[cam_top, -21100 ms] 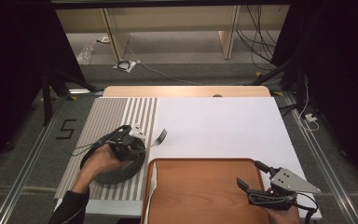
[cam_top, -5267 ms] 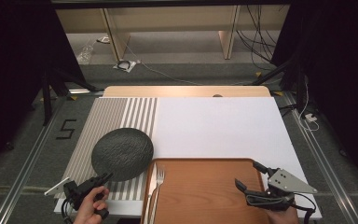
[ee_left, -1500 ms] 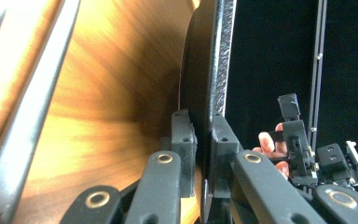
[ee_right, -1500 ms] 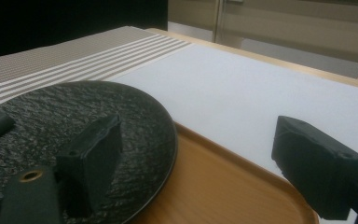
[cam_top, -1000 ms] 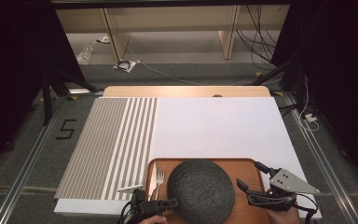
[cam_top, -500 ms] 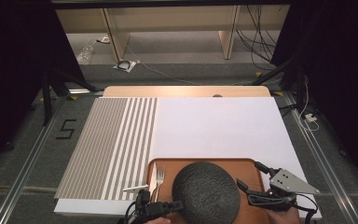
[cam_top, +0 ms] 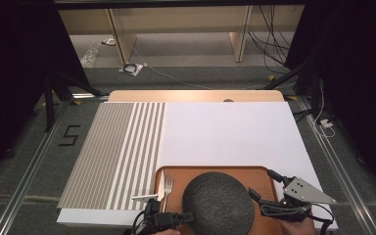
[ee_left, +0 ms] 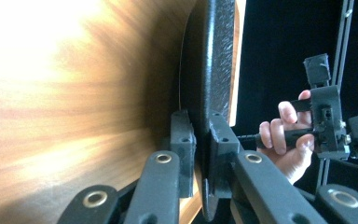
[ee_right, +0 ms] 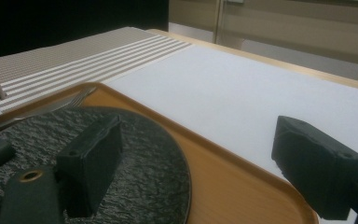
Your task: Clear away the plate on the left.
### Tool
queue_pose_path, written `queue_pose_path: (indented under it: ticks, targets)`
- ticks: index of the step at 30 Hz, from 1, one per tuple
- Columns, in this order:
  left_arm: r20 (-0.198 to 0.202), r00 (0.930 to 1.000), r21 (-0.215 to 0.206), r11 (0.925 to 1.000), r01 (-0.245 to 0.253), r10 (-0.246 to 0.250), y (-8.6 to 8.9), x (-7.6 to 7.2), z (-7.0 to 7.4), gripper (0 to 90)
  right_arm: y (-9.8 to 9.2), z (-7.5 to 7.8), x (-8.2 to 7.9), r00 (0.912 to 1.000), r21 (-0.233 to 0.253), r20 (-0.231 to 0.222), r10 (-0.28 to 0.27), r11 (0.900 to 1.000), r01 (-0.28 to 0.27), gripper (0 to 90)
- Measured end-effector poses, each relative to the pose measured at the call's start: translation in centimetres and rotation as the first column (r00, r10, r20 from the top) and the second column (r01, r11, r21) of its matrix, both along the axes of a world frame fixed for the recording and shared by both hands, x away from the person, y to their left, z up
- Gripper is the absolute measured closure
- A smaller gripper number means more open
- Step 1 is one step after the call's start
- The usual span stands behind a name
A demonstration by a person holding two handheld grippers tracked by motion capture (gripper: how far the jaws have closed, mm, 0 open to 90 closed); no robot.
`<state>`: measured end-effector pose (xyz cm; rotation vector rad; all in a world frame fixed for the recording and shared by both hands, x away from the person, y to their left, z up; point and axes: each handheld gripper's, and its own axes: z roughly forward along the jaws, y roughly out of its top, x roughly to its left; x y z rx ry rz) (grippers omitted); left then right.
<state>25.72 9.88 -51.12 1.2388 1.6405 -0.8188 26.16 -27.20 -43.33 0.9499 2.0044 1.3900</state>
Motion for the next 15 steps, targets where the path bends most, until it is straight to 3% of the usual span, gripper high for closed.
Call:
queue_pose_path:
  ticks: [4, 9, 11, 15]
  targets:
    - [0.023, 0.9996, 0.016, 0.9998, 0.013, -0.013, 0.0, 0.04, 0.21, 81.8, 0.04, 0.01, 0.0, 1.0, 0.003, 0.0, -0.001, 1.0, 0.001, 17.3]
    - [0.016, 0.9997, 0.034, 0.9993, 0.017, -0.018, 0.19, 0.17, 0.24, 73.1, 0.05, 0.01, -0.01, 1.0, 0.004, -0.001, -0.001, 1.0, 0.001, 17.3]
    - [0.025, 0.999, 0.042, 0.9984, 0.037, -0.038, 0.1, 0.24, 0.38, 64.5, 0.07, 0.01, -0.01, 1.0, 0.003, -0.001, 0.0, 1.0, 0.0, 17.2]
    - [0.018, 0.999, 0.038, 0.9984, 0.041, -0.042, 0.09, 0.31, 0.41, 61.6, 0.09, 0.0, 0.0, 1.0, 0.002, -0.003, 0.001, 1.0, -0.001, 17.3]
